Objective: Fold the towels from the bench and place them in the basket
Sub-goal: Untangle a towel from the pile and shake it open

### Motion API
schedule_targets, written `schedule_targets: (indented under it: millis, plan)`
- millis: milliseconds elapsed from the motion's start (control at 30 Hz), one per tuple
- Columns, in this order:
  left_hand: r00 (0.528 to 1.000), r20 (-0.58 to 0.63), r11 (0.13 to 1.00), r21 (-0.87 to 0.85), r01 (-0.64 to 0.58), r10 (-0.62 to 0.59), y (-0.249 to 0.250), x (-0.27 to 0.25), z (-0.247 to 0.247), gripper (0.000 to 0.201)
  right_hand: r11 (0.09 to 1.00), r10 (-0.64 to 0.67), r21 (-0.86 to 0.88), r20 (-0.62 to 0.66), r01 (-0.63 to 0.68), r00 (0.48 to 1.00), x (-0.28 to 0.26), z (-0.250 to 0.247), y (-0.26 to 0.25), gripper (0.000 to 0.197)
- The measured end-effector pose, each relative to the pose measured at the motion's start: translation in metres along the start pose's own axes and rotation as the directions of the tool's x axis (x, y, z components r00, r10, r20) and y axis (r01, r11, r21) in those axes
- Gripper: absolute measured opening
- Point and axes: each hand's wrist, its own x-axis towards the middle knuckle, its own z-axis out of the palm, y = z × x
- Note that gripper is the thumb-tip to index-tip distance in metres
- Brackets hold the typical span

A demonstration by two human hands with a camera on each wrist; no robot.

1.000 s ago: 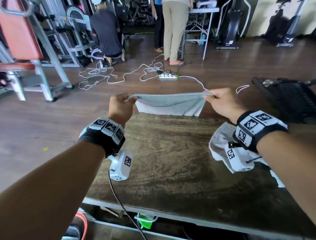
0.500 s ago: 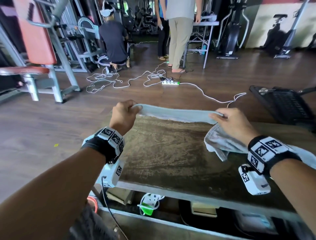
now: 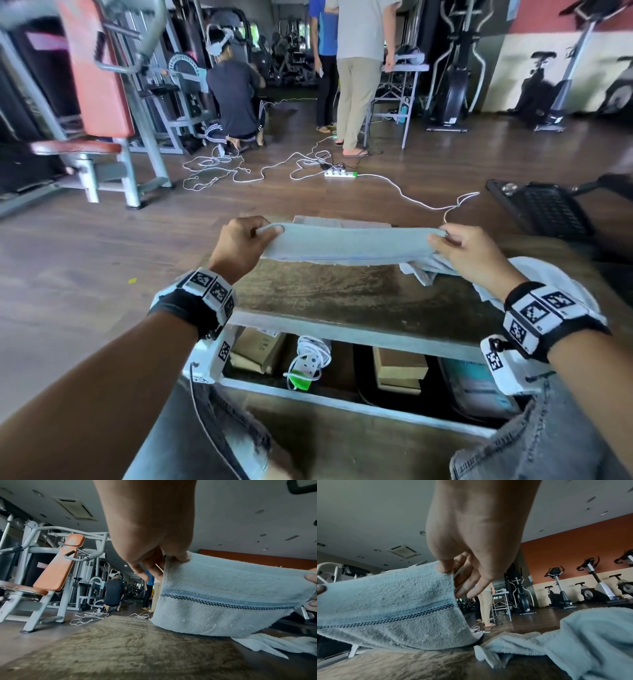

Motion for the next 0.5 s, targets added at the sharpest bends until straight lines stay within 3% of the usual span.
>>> schedule_targets:
  millis: [133, 233, 267, 367, 500]
  plan:
    - [0.993, 0.116, 0.999, 0.035, 0.016, -0.019, -0.006, -0.028, -0.006, 0.053, 0.997, 0.071, -0.017, 0.130, -0.069, 0.989, -0.020, -0.001, -0.002, 0.033]
    - [0.987, 0.159, 1.000, 0.028, 0.000, -0.004, -0.009, -0.043, -0.010, 0.054, 0.993, 0.115, -0.014, 0.230, -0.115, 0.966, -0.035, -0.003, -0.008, 0.065]
    - [0.986, 0.168, 0.999, 0.033, 0.001, -0.006, -0.010, -0.046, -0.013, 0.056, 0.990, 0.129, 0.015, 0.259, -0.138, 0.957, -0.037, -0.003, -0.007, 0.067]
    - [0.978, 0.210, 0.997, 0.071, -0.022, 0.007, -0.011, -0.049, -0.021, 0.069, 0.954, 0.193, 0.148, 0.368, -0.262, 0.910, -0.044, -0.008, -0.012, 0.036]
    - [0.941, 0.337, 0.995, 0.074, -0.066, 0.037, -0.007, -0.050, -0.031, 0.069, 0.893, 0.252, 0.168, 0.580, -0.417, 0.775, -0.051, -0.018, -0.023, 0.029]
